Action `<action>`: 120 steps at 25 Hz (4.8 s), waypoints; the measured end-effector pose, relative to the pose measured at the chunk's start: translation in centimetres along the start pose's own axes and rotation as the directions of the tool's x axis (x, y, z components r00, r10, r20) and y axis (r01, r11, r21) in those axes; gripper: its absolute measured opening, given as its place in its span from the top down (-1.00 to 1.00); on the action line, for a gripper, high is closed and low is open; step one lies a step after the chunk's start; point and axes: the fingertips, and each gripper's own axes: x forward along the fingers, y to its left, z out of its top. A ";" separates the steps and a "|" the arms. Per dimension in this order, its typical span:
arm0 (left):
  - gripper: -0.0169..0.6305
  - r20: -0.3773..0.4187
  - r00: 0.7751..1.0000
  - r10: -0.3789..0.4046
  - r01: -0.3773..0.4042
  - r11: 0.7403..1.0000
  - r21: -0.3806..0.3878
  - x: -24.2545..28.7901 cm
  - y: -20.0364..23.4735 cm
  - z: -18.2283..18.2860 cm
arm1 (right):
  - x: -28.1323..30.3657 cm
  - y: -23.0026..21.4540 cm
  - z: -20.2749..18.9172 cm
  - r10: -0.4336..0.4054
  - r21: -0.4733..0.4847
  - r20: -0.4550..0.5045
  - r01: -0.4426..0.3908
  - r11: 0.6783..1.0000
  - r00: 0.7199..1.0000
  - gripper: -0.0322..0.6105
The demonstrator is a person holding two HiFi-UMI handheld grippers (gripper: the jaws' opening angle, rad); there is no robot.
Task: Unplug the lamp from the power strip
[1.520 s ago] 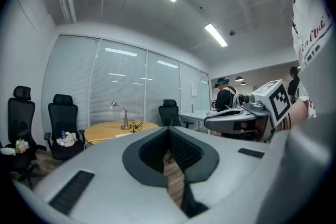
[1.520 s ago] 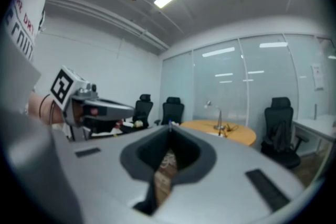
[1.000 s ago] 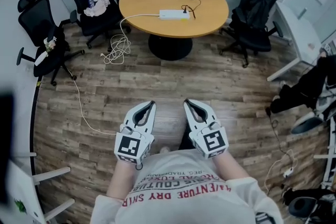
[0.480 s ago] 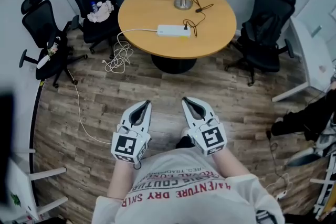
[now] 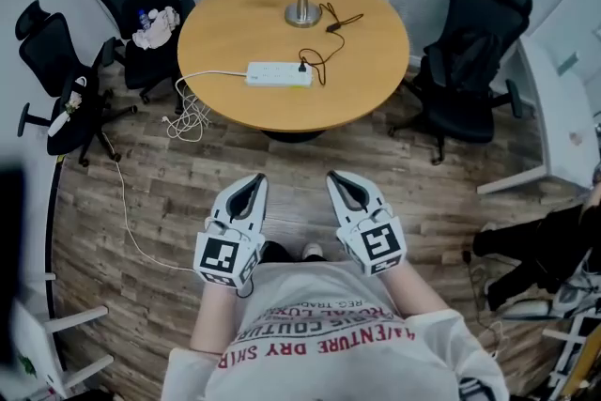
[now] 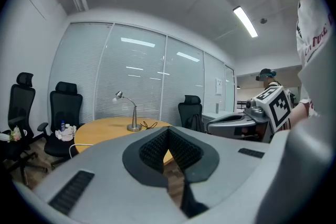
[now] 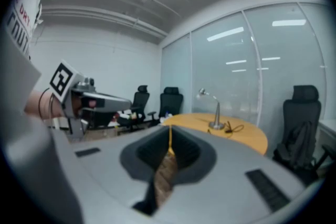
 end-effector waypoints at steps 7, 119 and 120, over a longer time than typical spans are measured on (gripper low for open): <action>0.86 -0.042 0.999 -0.024 0.024 1.000 -0.011 6.0 3.1 -1.0 | 4.0 -4.7 -1.2 -0.031 0.010 -0.046 0.031 0.999 0.998 0.81; 0.86 -0.653 0.722 -0.229 0.370 0.925 0.085 39.5 20.2 -23.5 | 36.6 -22.9 -10.4 0.153 -0.167 -0.740 -0.399 0.902 0.655 0.68; 0.86 -0.642 0.736 -0.216 0.372 0.921 0.116 39.5 20.2 -23.4 | 36.5 -22.9 -10.0 0.145 -0.165 -0.715 -0.367 0.916 0.684 0.68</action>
